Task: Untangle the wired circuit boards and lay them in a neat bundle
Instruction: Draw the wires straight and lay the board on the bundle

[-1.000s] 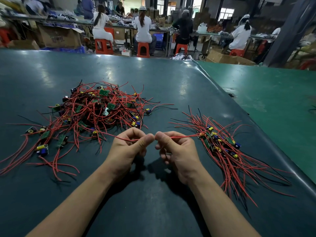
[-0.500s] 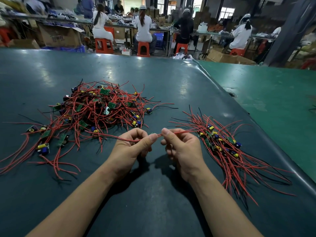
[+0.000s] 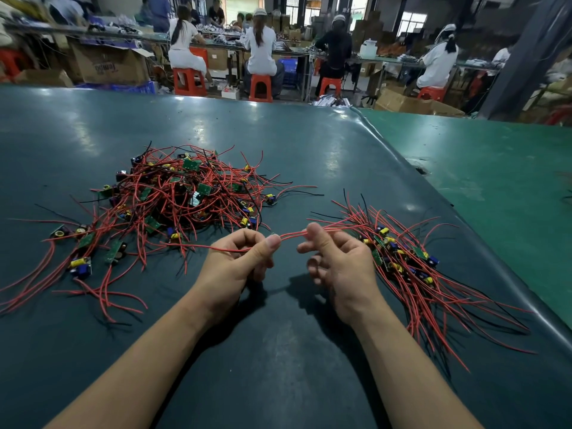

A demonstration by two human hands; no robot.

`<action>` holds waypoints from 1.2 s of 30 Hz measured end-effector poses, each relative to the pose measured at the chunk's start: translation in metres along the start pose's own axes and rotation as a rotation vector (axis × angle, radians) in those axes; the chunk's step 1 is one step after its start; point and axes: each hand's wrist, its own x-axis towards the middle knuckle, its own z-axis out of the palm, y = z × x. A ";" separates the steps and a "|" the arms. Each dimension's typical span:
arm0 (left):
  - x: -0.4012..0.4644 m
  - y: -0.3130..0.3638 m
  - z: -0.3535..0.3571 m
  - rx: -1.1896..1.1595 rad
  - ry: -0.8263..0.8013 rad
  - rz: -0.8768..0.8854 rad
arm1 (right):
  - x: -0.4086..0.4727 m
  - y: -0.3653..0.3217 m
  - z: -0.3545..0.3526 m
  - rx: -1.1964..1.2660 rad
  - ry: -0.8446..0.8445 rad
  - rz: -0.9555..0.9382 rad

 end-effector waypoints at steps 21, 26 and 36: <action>-0.004 0.001 0.000 0.013 -0.078 0.026 | 0.013 -0.001 -0.015 0.235 0.429 -0.171; -0.004 0.004 -0.001 -0.134 -0.080 0.014 | 0.016 -0.003 -0.017 0.334 0.532 -0.162; -0.006 0.007 0.004 -0.130 -0.065 -0.140 | -0.017 0.008 0.012 -0.118 -0.440 -0.005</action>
